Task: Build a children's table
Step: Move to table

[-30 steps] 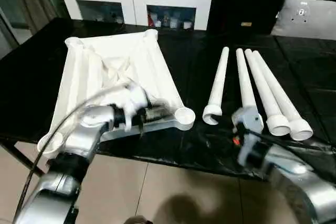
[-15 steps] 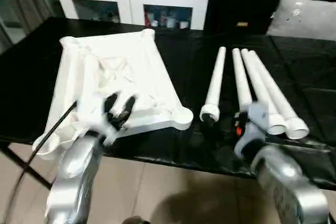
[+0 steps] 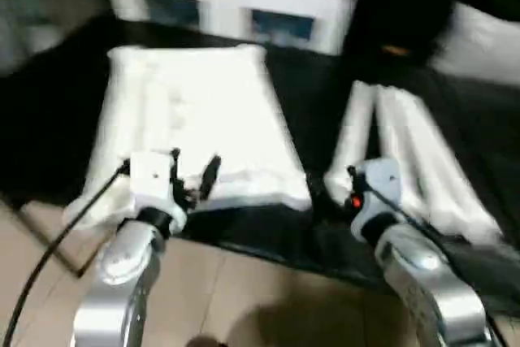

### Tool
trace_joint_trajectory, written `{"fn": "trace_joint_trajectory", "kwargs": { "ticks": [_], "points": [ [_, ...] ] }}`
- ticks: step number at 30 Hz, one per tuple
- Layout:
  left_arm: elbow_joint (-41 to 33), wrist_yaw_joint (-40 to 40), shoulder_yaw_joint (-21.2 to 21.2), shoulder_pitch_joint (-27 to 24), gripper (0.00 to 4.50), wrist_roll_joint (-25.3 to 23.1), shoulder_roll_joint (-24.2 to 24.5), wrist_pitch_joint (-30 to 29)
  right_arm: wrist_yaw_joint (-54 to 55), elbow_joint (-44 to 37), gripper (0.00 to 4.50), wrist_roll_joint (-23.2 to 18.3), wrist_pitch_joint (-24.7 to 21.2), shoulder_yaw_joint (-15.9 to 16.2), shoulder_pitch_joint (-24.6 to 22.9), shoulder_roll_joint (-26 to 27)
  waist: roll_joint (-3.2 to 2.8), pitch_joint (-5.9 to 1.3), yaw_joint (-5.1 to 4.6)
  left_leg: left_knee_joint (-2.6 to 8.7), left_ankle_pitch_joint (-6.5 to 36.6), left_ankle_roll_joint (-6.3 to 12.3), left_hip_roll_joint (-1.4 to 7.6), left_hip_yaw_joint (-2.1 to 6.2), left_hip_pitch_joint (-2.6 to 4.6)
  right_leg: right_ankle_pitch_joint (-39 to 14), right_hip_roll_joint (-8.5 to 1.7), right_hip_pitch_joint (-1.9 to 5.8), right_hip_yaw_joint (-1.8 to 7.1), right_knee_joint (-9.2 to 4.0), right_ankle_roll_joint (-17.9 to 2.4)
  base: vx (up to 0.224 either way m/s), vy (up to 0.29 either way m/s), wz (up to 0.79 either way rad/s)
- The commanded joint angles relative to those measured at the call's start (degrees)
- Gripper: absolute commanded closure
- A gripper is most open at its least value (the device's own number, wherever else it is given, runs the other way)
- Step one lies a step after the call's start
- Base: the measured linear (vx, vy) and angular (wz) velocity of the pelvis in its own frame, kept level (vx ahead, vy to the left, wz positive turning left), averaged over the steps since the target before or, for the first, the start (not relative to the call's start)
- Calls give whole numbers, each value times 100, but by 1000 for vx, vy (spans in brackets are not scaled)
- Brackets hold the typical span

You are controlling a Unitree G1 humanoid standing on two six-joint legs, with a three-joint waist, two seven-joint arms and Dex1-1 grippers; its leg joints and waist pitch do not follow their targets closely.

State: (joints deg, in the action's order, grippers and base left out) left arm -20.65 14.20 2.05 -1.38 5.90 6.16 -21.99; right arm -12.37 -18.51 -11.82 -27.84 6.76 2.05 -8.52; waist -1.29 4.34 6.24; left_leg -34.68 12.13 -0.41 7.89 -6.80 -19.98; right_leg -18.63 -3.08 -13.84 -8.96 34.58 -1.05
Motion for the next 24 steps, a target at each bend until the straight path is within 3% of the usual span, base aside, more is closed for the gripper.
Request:
{"fn": "trace_joint_trajectory", "kwargs": {
  "ticks": [1, 2, 3, 4, 5, 6, 7, 8, 9, 10, 11, 12, 13, 14, 15, 16, 17, 18, 19, 20, 21, 22, 23, 24],
  "points": [
    [-68, 34, -166, 108, 22, -18, -32, -81, -216, -216, 0, -237, 30, -154, -90, -88, -98, -273, -222, 995, 4821, -136, 986, 799, 693, -181, -152, -565, 483, 319, -30, 110, 39, 1],
    [45, 6, -168, 151, 14, -20, -46, -29, -291, -162, 0, -307, -61, -177, -90, -102, -82, -304, -280, 959, 4540, 127, 952, 812, 720, 14, -196, -646, 538, 355, 21, 117, 11, 8],
    [94, -4, -166, 162, 8, -22, -53, 0, -302, -114, 0, -267, -75, -158, -89, -131, -90, -291, -297, 937, 4288, 354, 870, 772, 679, 129, -208, -679, 572, 351, 76, 98, -41, 5],
    [107, -26, -182, 171, 3, -34, -42, -11, -259, -69, 0, -193, -26, -160, -78, -124, -29, -239, -340, 923, 3979, 551, 614, 517, 484, 244, -286, -600, 631, 83, 93, 98, -41, 5],
    [69, -19, -209, 184, 3, -11, -40, -61, -248, -127, 0, -286, -97, -203, -61, -57, 155, -268, -265, 640, 3334, 547, 238, 120, 222, -326, -614, -328, 936, -512, 4, 99, -100, 11],
    [21, 0, -236, 197, 3, 25, -44, -121, -253, -216, 0, -405, -163, -249, -53, 19, 287, -203, -91, -14, 1760, 579, 57, 0, -54, -2384, -1167, 30, 1389, -936, -207, 127, -103, 1],
    [-12, 37, -256, 202, 3, 85, -63, -171, -285, -318, 0, -486, -182, -254, -65, 54, 271, -289, -36, -312, 1017, 583, 127, 83, -253, -3006, -1383, 245, 1494, -999, -401, 127, -103, 1],
    [16, 83, -326, 204, 3, 36, -28, -138, -198, -315, 0, -328, -173, -223, -90, -5, 307, -353, 13, -450, 416, 513, 118, 153, -487, -2903, -1251, 370, 1465, -888, -624, 138, -51, -11],
    [25, 95, -347, 204, 3, 19, -16, -128, -170, -311, 0, -280, -171, -214, -97, -23, 285, -358, 28, -361, 223, 499, 113, 159, -514, -2527, -1090, 369, 1344, -844, -755, 141, -17, -1],
    [40, 117, -386, 228, 3, 27, -7, -111, -54, -231, 0, -214, -160, -271, -98, -24, 153, -409, 36, 56, -403, 644, 92, 40, -402, -1390, -543, 304, 943, -736, -1021, 141, -17, -1],
    [145, 106, -383, 254, 3, 30, -33, -31, -12, -83, 0, -218, -52, -320, -85, 12, 14, -445, 17, 235, -629, 642, 187, 14, -262, -1159, -436, 242, 765, -691, -997, 163, 27, 5],
    [200, 80, -383, 268, 3, 5, -43, 5, 20, -9, 0, -195, 17, -337, -71, 29, -98, -407, -178, 454, -330, 967, 410, 237, 35, -726, -36, -62, 520, -417, -602, 198, 47, 9],
    [243, 35, -397, 287, 3, -56, -42, 15, 120, 52, 0, -71, 134, -337, -35, 34, -221, -548, -272, 449, -203, 1316, 628, 477, 497, -486, -3, -333, 453, -88, -528, 198, 47, 9],
    [255, -3, -409, 302, 3, -99, -33, 4, 180, 68, 0, 23, 202, -329, -8, 31, -244, -652, -419, 420, -521, 2250, 973, 934, 945, -462, -66, -820, 493, 439, -193, 193, 24, 2],
    [217, -3, -416, 312, 3, -57, -61, -36, 193, 9, 0, -10, 179, -346, 14, 67, -200, -672, -458, 376, -1018, 2681, 1026, 1034, 939, -425, -97, -942, 518, 588, 109, 148, 4, 4],
    [154, -6, -475, 316, 3, 5, -110, -126, 198, -131, 0, -59, 77, -407, 19, 101, -112, -669, -425, 167, -2929, 3068, 1011, 831, 801, 344, -267, -1276, 702, 698, 642, 148, 4, 4],
    [154, -6, -475, 316, 3, 5, -110, -126, 198, -131, 0, -59, 77, -407, 19, 101, -71, -662, -410, 139, -3597, 3023, 927, 714, 658, 751, -307, -1275, 776, 624, 706, 86, -24, 7],
    [148, 4, -518, 304, 3, -6, -91, -91, 232, -143, 0, 15, 70, -410, 6, 50, 157, -657, -338, -90, -3436, 2385, 464, 325, 292, 1965, -464, -1093, 1033, 78, 457, -44, -55, 5],
    [151, 38, -585, 277, 3, -45, -31, -79, 348, -88, 0, 183, 45, -417, -3, -36, 358, -605, -280, -146, -2424, 1832, 134, 71, -8, 2332, -503, -879, 1166, -188, 604, -44, -55, 5],
    [162, 80, -631, 244, 3, -69, 19, -36, 464, -27, 0, 157, -184, -508, 2, -26, 381, -554, -165, -168, -802, 1030, -56, 80, -314, 2727, -822, -531, 1397, -189, 367, -41, -79, 4],
    [177, 102, -620, 235, 3, -23, 5, -46, 521, -5, 0, 94, -407, -566, 33, 4, 328, -586, -150, 58, -688, 350, 44, 145, -289, 3322, -684, -399, 1187, -32, 285, 36, -90, 0],
    [189, 118, -609, 207, 3, 11, -8, -51, 589, 22, 0, 127, -599, -564, 60, 7, 257, -619, -160, 69, -847, 14, 31, 106, -180, 4043, -449, -458, 1094, 18, 242, 36, -90, 0],
    [159, 149, -631, 179, 3, 13, 21, -105, 673, 15, 0, 243, -785, -517, 93, -33, 219, -598, -192, 120, -756, -76, 48, 108, -165, 4047, -404, -472, 1053, -2, 190, -8, -67, 1],
    [131, 169, -651, 160, 3, 9, 46, -146, 730, 4, 0, 327, -905, -481, 113, -66, 159, -558, -242, 239, -455, -283, 125, 142, -189, 3331, -360, -414, 957, -41, 17, 0, 0, 0]
  ]
}}
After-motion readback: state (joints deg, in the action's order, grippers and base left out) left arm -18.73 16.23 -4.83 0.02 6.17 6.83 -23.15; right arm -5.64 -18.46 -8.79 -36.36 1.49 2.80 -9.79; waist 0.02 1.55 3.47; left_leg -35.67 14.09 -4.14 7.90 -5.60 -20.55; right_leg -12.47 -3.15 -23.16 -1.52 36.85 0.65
